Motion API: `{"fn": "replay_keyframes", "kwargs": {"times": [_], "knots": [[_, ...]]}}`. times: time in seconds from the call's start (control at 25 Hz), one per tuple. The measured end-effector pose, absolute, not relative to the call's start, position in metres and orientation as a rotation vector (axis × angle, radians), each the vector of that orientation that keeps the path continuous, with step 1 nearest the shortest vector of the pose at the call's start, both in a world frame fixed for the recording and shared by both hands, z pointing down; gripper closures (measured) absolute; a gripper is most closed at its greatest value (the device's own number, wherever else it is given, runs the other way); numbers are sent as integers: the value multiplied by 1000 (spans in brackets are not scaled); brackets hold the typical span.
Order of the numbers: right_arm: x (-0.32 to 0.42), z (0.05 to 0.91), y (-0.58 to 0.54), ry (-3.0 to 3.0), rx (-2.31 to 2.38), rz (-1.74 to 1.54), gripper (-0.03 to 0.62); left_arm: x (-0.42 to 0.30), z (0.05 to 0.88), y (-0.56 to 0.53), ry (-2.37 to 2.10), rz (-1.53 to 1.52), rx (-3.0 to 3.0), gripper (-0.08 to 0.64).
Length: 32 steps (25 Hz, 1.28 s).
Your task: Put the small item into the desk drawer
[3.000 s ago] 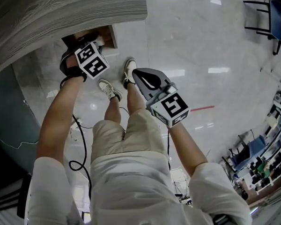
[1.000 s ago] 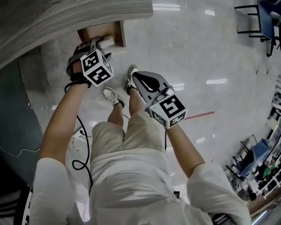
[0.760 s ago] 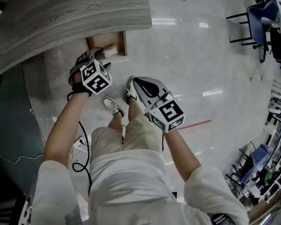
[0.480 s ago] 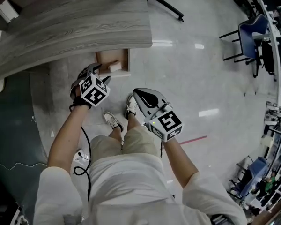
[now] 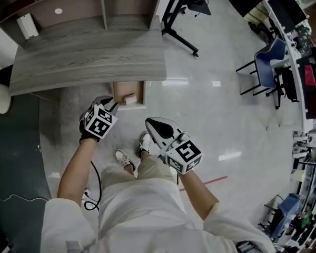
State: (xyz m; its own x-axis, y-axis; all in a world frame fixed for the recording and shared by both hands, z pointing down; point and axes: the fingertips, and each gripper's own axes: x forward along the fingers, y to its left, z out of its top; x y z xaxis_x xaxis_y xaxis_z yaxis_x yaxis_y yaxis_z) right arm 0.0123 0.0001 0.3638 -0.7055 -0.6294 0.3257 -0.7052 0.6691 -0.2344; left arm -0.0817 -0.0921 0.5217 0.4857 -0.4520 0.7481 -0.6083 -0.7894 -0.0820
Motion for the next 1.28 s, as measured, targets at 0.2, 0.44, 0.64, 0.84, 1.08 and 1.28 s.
{"fn": "replay_keyframes", "kwargs": {"times": [0.2, 0.44, 0.64, 0.84, 1.08, 1.28], "knots": [[18, 319, 2, -2696, 1153, 475, 594, -92, 472, -82, -1022, 1081, 2550, 537], [23, 290, -8, -2762, 1116, 442, 594, -112, 419, -82, -1175, 859, 2493, 555], [33, 269, -29, -2766, 1144, 370, 594, -126, 385, -81, -1250, 767, 2486, 555], [48, 248, -48, -2781, 1177, 332, 594, -129, 347, -88, -1312, 660, 2510, 555], [60, 227, -68, -2837, 1164, 345, 594, -138, 302, -100, -1388, 503, 2540, 555], [75, 218, -81, -2832, 1192, 310, 594, -151, 269, -98, -1477, 422, 2559, 555]]}}
